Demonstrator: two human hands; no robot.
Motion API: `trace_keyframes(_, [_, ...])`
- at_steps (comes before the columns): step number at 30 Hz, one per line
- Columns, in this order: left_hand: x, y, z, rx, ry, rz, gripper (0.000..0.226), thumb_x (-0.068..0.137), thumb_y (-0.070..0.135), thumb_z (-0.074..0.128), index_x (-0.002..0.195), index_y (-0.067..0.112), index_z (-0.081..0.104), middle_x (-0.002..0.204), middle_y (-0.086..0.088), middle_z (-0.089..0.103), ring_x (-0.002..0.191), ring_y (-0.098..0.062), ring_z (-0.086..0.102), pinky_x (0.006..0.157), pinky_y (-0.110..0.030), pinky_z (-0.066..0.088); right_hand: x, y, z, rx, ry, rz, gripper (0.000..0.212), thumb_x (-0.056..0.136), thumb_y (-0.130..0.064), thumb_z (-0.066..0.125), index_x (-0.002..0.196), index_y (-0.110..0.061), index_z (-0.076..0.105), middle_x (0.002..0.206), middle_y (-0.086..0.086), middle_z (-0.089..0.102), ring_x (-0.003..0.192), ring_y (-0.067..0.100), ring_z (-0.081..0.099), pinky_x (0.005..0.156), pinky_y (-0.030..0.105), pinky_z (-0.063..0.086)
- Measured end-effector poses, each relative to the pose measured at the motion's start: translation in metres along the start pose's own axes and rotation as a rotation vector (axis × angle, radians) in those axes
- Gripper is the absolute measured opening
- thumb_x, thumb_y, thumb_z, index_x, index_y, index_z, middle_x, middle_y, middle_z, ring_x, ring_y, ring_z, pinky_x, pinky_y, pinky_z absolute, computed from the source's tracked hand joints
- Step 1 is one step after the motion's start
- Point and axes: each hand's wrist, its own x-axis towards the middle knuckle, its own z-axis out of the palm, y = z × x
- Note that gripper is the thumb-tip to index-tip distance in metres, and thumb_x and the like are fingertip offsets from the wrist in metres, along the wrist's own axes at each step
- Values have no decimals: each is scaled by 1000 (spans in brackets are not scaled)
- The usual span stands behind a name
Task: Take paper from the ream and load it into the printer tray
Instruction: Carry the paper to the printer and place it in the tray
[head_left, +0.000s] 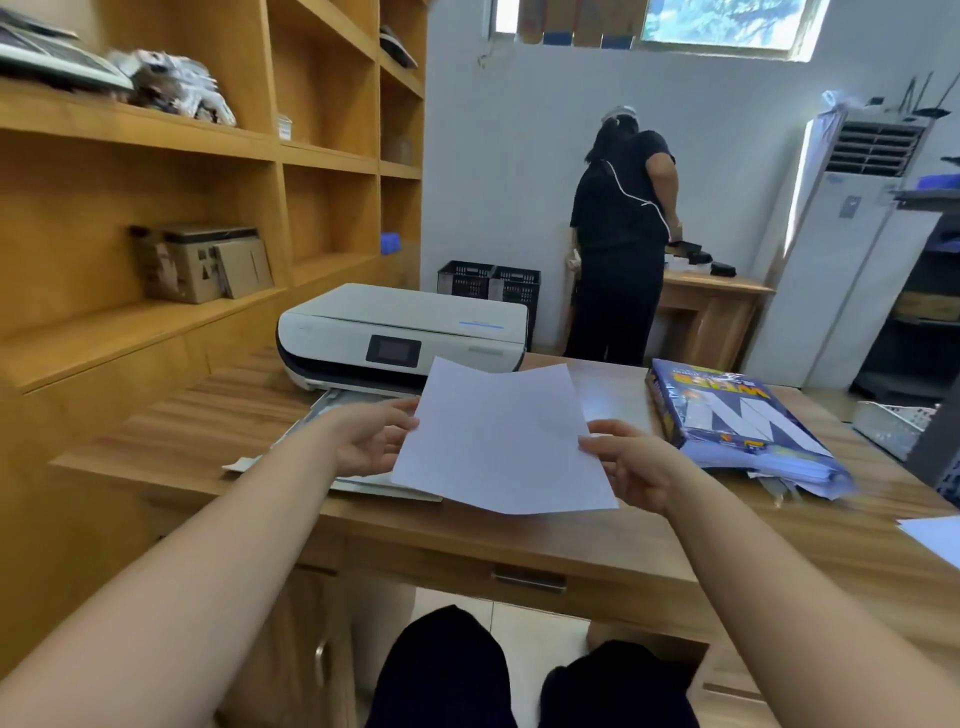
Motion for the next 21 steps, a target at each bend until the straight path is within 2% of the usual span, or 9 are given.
trace_keyframes(3, [-9, 0, -15, 0, 44, -6, 36, 93, 2, 54, 125, 17, 54, 109, -16, 72, 93, -27, 71, 61, -34, 61, 2, 5, 18, 13, -25, 3, 31, 89, -3, 63, 118, -9, 54, 110, 17, 70, 90, 30, 72, 61, 32, 60])
trace_keyframes(6, [-18, -3, -32, -9, 89, -8, 37, 92, 0, 54, 125, 17, 54, 112, -16, 71, 97, -28, 71, 59, -34, 60, 6, 11, 36, 38, -54, 6, 38, 88, -1, 64, 123, -7, 50, 110, 18, 70, 86, 30, 73, 58, 30, 59])
trace_keyframes(8, [-24, -6, -47, -14, 105, -20, 40, 93, 0, 53, 129, 18, 54, 116, -16, 69, 102, -29, 69, 58, -35, 61, 7, 14, 49, 29, -77, 13, 39, 88, -1, 64, 123, -6, 50, 111, 19, 69, 87, 31, 73, 60, 32, 60])
trace_keyframes(10, [-28, -9, -62, -24, 138, -37, 41, 93, 0, 51, 131, 18, 53, 118, -17, 68, 100, -29, 69, 61, -38, 62, 8, 19, 62, -1, -111, 16, 38, 88, -2, 65, 122, -6, 50, 113, 19, 68, 92, 33, 72, 65, 35, 62])
trace_keyframes(14, [-39, -13, -87, -12, 208, -64, 41, 93, -1, 52, 131, 15, 53, 116, -19, 67, 81, -29, 73, 59, -38, 61, 7, 29, 89, -32, -165, 24, 24, 89, -2, 63, 109, -9, 53, 113, 19, 67, 97, 34, 70, 72, 40, 62])
trace_keyframes(17, [-49, -16, -100, -9, 241, -73, 37, 93, -2, 53, 127, 12, 55, 111, -20, 67, 72, -28, 74, 55, -37, 60, 8, 37, 106, -67, -193, 39, 28, 88, -2, 65, 113, -8, 54, 112, 18, 69, 96, 33, 71, 78, 42, 61])
trace_keyframes(21, [-60, -21, -115, -34, 272, -87, 34, 93, 0, 53, 125, 10, 56, 100, -21, 72, 70, -29, 74, 47, -37, 59, 10, 46, 123, -83, -225, 65, 32, 86, 1, 65, 115, -5, 54, 110, 19, 70, 92, 33, 72, 70, 37, 62])
